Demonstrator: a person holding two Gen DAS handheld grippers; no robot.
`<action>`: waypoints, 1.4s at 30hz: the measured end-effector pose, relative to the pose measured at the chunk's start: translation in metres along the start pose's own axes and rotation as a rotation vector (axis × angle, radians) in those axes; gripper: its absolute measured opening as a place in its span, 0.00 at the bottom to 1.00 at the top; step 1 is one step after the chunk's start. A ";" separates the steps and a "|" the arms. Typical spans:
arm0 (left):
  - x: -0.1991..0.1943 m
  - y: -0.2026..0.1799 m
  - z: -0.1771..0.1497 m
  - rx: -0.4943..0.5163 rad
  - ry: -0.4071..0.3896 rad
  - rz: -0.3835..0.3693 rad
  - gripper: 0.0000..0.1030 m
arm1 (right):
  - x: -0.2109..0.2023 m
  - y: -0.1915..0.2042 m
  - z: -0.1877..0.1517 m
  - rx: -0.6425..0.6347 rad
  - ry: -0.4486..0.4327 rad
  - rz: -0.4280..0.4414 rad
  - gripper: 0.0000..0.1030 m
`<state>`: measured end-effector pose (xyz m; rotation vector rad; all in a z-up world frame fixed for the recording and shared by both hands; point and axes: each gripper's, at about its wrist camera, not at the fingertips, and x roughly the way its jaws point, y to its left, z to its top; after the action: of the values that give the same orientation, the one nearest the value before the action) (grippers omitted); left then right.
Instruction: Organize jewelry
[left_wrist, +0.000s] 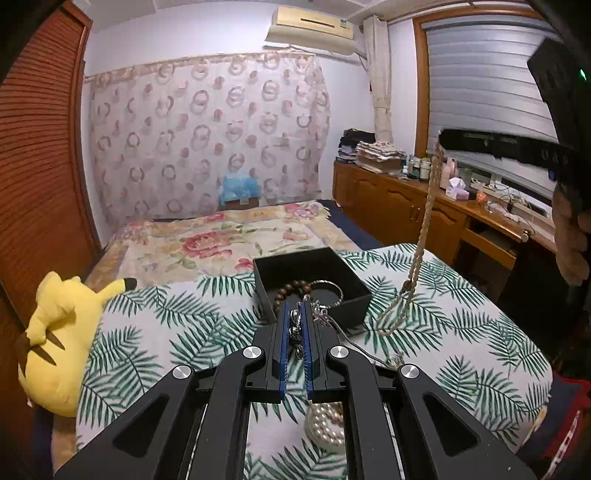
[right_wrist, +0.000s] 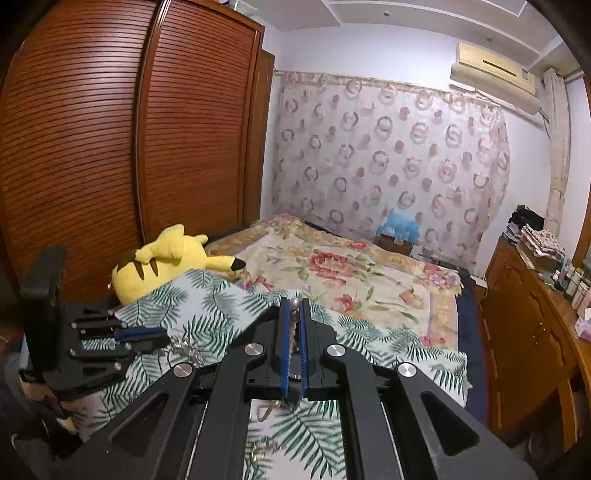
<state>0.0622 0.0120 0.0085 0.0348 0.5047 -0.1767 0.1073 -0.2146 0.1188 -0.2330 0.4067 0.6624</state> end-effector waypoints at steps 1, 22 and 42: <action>0.003 0.001 0.002 0.003 -0.002 0.005 0.05 | 0.003 -0.001 0.006 -0.004 -0.007 -0.002 0.05; 0.068 0.015 0.040 0.028 0.013 0.082 0.05 | 0.103 -0.019 0.004 0.074 0.142 0.019 0.06; 0.150 0.007 0.052 0.013 0.073 0.130 0.06 | 0.106 -0.047 -0.086 0.162 0.247 0.030 0.22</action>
<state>0.2175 -0.0093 -0.0193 0.0871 0.5720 -0.0516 0.1881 -0.2210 -0.0011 -0.1550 0.6989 0.6287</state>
